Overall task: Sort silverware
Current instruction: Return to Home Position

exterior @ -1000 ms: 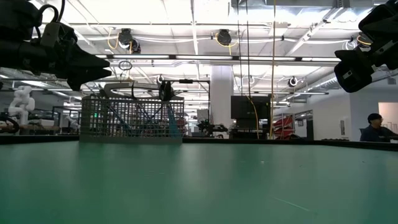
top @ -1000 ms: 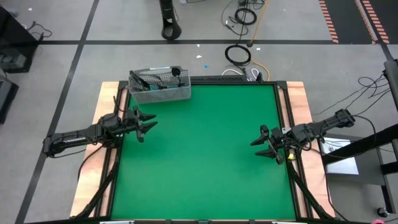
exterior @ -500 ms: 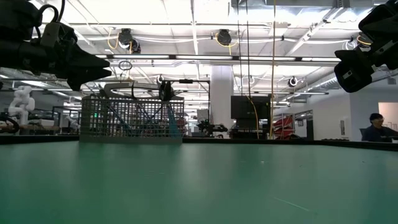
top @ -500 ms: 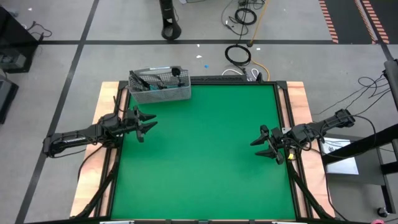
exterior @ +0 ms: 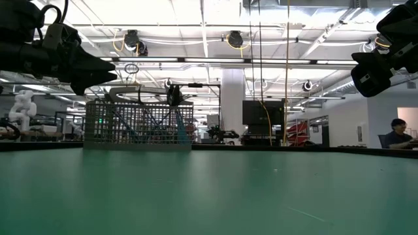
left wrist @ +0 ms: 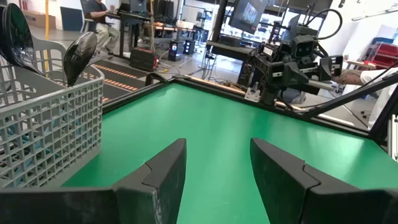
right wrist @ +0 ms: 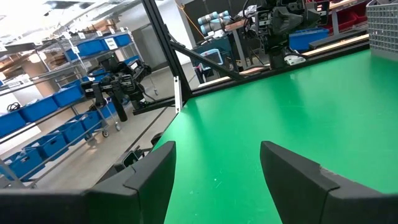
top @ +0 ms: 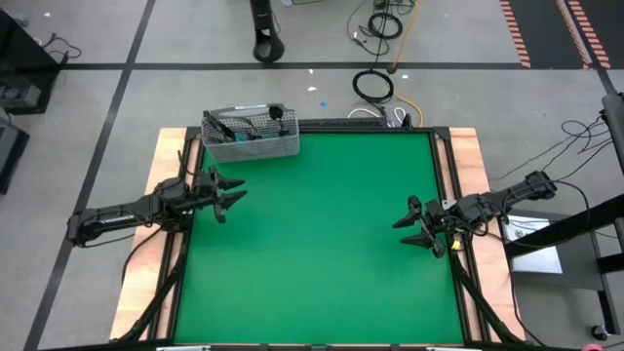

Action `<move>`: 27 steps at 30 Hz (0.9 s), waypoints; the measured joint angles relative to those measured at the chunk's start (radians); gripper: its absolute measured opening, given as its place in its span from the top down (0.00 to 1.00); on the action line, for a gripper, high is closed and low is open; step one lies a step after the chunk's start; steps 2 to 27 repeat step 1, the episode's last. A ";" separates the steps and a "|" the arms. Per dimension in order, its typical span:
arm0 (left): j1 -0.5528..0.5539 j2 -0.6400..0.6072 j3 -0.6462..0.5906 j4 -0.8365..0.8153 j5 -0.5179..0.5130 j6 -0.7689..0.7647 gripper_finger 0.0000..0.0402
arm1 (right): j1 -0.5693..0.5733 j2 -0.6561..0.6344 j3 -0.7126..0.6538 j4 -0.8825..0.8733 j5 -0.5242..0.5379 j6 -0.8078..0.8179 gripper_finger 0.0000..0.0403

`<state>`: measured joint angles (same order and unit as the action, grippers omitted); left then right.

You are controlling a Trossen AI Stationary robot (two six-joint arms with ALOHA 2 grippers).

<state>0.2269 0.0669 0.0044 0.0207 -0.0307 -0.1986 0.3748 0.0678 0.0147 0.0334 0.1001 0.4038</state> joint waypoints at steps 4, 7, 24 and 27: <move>0.000 0.000 0.000 0.000 0.000 0.000 0.55 | 0.000 0.000 0.000 0.000 0.000 0.000 0.44; 0.000 0.000 0.000 0.000 0.000 0.000 0.55 | 0.000 0.000 0.000 0.000 0.000 0.000 0.44; 0.000 0.000 0.000 0.000 0.000 0.000 0.55 | 0.000 0.000 0.000 0.000 0.000 0.000 0.44; 0.000 0.000 0.000 0.000 0.000 0.000 0.55 | 0.000 0.000 0.000 0.000 0.000 0.000 0.44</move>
